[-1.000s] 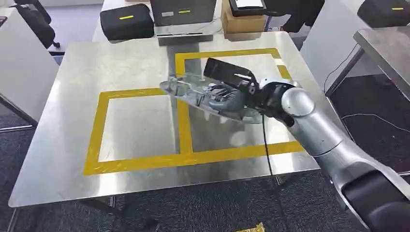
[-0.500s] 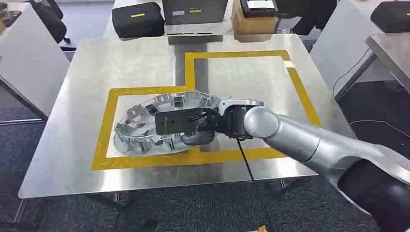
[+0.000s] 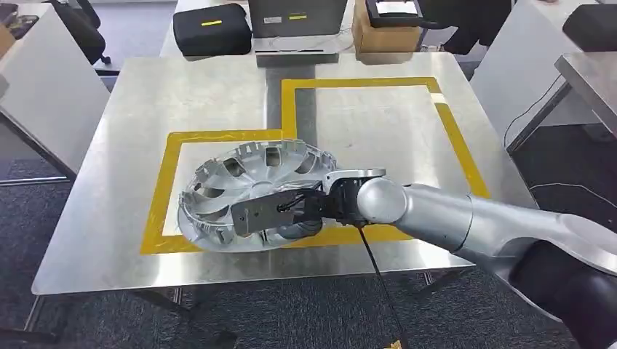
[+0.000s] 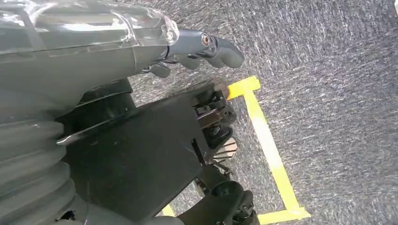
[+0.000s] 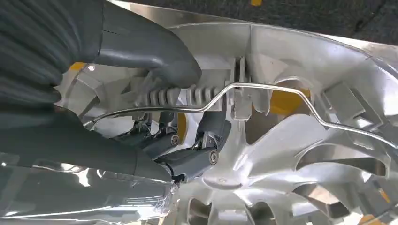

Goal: Take the parts from the cabinet and place them on the table.

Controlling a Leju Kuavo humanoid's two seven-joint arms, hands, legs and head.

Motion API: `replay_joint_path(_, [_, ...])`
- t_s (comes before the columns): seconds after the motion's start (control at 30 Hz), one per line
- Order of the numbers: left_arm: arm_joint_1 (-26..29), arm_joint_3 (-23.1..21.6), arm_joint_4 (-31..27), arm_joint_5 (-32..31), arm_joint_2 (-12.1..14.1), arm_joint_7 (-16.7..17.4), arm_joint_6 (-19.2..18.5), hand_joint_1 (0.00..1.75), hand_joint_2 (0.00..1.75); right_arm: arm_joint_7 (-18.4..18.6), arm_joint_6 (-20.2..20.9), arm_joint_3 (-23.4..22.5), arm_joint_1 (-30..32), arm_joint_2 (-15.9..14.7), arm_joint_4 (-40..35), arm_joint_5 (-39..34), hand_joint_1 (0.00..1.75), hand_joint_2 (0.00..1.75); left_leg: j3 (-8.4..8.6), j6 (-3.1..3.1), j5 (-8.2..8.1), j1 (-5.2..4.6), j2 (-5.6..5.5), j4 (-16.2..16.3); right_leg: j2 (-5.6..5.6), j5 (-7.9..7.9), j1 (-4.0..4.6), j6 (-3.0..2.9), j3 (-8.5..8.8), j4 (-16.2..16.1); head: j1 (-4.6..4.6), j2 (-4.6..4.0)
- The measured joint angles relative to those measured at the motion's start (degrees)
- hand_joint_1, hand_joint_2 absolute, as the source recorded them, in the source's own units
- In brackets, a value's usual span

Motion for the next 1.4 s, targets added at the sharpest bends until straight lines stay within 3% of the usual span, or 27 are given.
replay_joint_path(0.33, [0.02, 0.00, 0.00, -0.04, 0.00, 0.00, 0.07, 0.00, 1.75, 1.46, -0.42, 2.53, -0.49, -1.25, 0.04, 1.07, 1.75, 1.75, 0.01, -0.01, 0.02, 0.00, -0.23, 0.02, -0.14, -0.04, 0.00, 0.06, 0.04, -0.01, -0.02, 0.00])
replay_joint_path(0.97, [0.28, 0.00, 0.00, 0.02, 0.15, -0.17, 0.04, 0.00, 1.75, -0.04, -8.50, 2.62, -3.87, -7.95, 0.92, 0.20, 1.75, 1.75, 0.00, -0.01, 0.05, 0.00, -0.41, 0.03, -0.33, -0.05, 0.00, 0.08, 0.09, -0.02, 0.00, 0.00])
replay_joint_path(1.4, [0.37, 0.00, 0.00, 0.02, 0.15, -0.13, 0.04, 0.00, 1.75, -0.15, -8.68, 2.34, -3.94, -9.51, 1.49, -0.09, 1.75, 1.75, 0.01, -0.01, 0.05, 0.00, -0.15, 0.03, -0.30, -0.05, 0.00, 0.08, 0.09, -0.02, 0.00, 0.00])
